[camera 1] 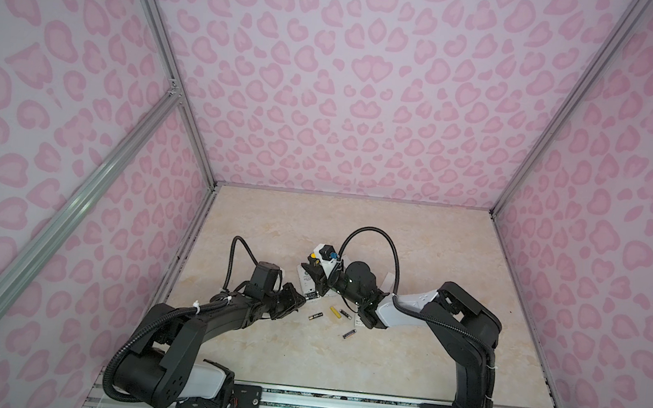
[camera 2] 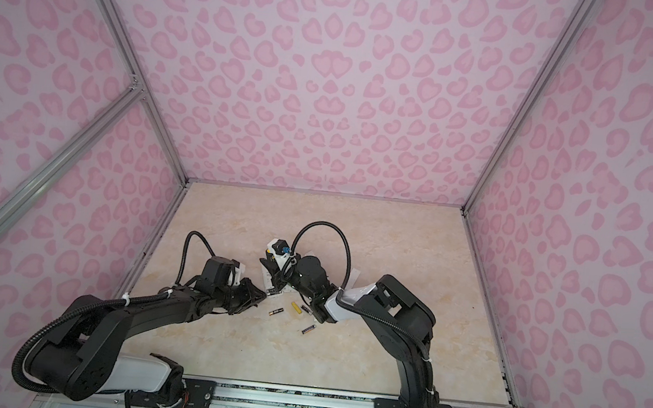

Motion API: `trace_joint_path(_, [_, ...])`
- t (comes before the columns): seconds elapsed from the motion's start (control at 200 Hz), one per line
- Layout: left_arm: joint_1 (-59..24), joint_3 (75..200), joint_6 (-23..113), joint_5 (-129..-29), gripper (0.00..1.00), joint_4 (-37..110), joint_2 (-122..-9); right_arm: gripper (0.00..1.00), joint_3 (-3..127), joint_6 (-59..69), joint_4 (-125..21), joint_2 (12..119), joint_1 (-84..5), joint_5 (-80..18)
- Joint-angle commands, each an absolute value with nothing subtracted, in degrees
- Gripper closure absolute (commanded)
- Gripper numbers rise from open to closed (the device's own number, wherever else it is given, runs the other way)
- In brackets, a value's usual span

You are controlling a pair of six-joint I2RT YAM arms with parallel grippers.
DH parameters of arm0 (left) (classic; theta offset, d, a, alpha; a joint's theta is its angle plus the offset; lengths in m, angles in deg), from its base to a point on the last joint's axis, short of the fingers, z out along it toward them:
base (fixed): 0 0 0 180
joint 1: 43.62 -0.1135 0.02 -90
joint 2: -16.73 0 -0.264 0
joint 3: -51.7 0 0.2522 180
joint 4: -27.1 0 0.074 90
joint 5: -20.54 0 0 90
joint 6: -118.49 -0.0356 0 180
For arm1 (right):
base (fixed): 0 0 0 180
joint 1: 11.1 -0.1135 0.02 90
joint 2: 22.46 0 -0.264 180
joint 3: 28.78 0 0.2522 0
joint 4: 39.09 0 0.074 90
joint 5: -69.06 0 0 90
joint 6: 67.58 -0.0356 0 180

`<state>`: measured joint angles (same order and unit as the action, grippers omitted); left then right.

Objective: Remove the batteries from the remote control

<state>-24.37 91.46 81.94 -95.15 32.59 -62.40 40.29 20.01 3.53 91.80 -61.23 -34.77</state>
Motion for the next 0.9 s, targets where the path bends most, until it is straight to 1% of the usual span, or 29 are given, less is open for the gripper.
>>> trace_joint_path(0.0, [-24.4,93.5,81.1,-95.3,0.79,31.3,-63.8,1.00,39.5,19.6,6.0,92.4,-61.2,-35.1])
trace_joint_path(0.125, [-26.5,97.0,79.3,-95.8,0.72,32.2,-66.1,1.00,39.0,17.1,6.4,92.4,-61.2,-35.1])
trace_joint_path(0.25, [-28.4,100.4,77.6,-97.8,0.71,32.7,-69.0,1.00,38.9,14.7,5.4,92.0,-61.2,-33.3])
trace_joint_path(0.335, [-28.3,101.2,75.9,-97.7,0.73,33.9,-69.2,1.00,39.4,13.4,4.2,92.0,-61.2,-32.5])
trace_joint_path(0.465, [-27.6,98.4,75.1,-98.0,0.76,34.2,-67.3,1.00,39.3,10.6,5.3,92.3,-60.4,-33.3])
trace_joint_path(0.575, [-24.6,95.7,75.5,-97.5,0.79,34.4,-66.2,1.00,39.3,10.0,5.4,92.2,-60.0,-33.6])
trace_joint_path(0.74, [-20.5,93.4,77.7,-96.0,0.81,31.9,-67.4,1.00,40.1,10.1,3.3,91.9,-60.0,-33.5])
trace_joint_path(0.895, [-19.3,93.9,78.3,-94.5,0.82,31.7,-69.2,1.00,41.6,9.5,-1.6,92.0,-59.9,-33.2])
